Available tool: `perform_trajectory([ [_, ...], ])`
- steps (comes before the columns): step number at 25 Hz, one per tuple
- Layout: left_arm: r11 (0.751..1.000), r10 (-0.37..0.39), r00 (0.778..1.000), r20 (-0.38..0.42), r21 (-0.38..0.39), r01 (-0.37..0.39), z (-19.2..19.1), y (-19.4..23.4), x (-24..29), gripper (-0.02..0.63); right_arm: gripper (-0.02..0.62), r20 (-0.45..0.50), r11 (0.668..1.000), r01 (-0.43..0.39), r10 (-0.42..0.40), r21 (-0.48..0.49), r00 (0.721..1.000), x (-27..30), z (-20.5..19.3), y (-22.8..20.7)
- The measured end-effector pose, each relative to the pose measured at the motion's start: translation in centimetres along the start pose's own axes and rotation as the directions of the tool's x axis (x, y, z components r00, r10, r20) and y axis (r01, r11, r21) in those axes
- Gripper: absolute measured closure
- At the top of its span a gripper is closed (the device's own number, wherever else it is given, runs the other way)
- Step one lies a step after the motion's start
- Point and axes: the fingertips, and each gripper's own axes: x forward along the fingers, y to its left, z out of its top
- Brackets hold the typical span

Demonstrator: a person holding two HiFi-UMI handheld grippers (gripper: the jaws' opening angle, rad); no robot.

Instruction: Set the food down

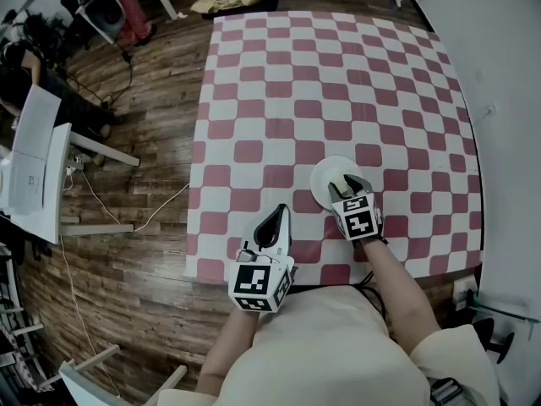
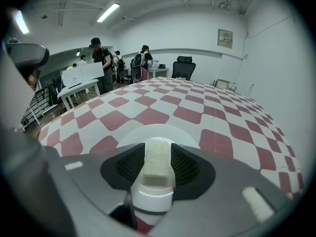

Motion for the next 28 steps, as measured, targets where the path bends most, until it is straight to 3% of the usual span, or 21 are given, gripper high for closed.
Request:
perform_trajectory([
  [8, 1.000, -0.024, 1.000, 0.002, 0.006, 0.024, -0.1, -0.2, -0.6, 0.598, 0.439, 0.027, 1.000, 0.024, -0.025, 0.020, 0.999, -1.5, 0.0, 0.6],
  [17, 0.997, -0.072, 0.997, -0.012, 0.016, 0.072, -0.7, -1.2, -1.4, 0.598, 0.549, 0.111, 0.994, 0.082, -0.089, 0.070, 0.990, -5.0, 0.8, 0.9],
  [28, 0.985, -0.167, 0.985, -0.044, 0.045, 0.169, -2.0, -3.0, -1.9, 0.598, 0.589, 0.171, 0.980, 0.135, -0.159, 0.144, 0.972, -9.2, 0.1, 1.8],
])
